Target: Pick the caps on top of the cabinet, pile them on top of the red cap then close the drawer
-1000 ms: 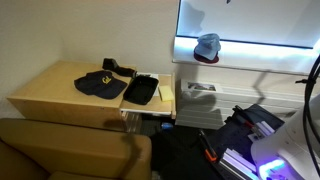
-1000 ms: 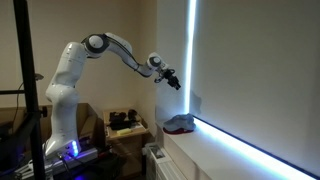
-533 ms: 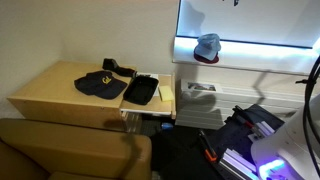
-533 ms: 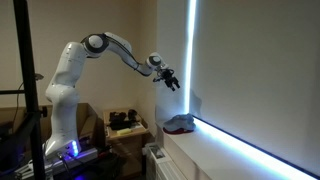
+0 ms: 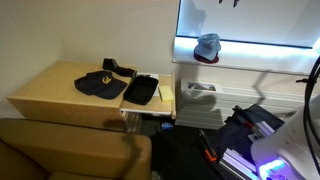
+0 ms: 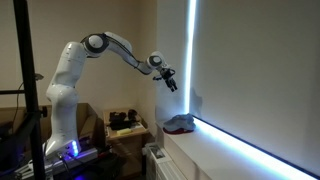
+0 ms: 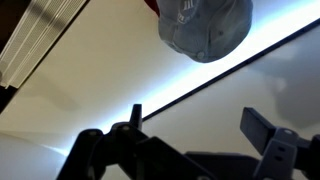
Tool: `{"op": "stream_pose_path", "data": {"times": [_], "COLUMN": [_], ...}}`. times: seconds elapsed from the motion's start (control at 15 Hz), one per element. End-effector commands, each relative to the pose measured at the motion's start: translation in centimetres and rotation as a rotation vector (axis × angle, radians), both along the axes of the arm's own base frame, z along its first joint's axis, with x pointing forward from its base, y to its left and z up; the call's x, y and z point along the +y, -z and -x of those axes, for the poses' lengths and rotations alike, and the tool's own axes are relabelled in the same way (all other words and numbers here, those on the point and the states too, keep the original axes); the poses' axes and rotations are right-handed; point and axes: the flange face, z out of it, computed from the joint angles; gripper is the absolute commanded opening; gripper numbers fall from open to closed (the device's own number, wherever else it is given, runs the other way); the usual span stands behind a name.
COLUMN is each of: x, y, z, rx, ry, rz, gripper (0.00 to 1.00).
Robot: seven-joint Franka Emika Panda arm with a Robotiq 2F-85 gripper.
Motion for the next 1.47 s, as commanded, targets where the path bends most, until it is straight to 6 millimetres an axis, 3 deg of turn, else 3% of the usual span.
{"op": "stream_pose_path", "data": {"times": [0.0, 0.13, 0.2, 0.27, 0.33, 0.6, 0.8, 1.0, 1.2, 1.27, 1.4], "x": [-0.4, -1.0, 3.6, 4.3, 5.8, 14.3, 17.9, 20.4, 24.4, 22.4, 24.4], "y": [-1.1, -1.4, 5.0, 5.3, 7.0, 15.1, 18.2, 18.9, 16.5, 18.0, 17.2], "z": [0.7, 0.8, -1.7, -1.8, -2.4, -4.7, -5.2, -5.8, -6.5, -7.3, -7.6], "rx": [0.063, 0.105, 0.13, 0.147, 0.168, 0.243, 0.308, 0.339, 0.191, 0.263, 0.217], "ry": [-0.159, -0.254, -0.292, -0.339, -0.383, -0.588, -0.752, -0.923, -1.005, -0.958, -0.994], "rz": [-0.099, -0.14, -0.168, -0.182, -0.205, -0.267, -0.292, -0.263, -0.173, -0.201, -0.171], "gripper": [1.0, 1.0, 1.0, 1.0, 1.0, 1.0, 1.0, 1.0, 1.0, 1.0, 1.0]}}
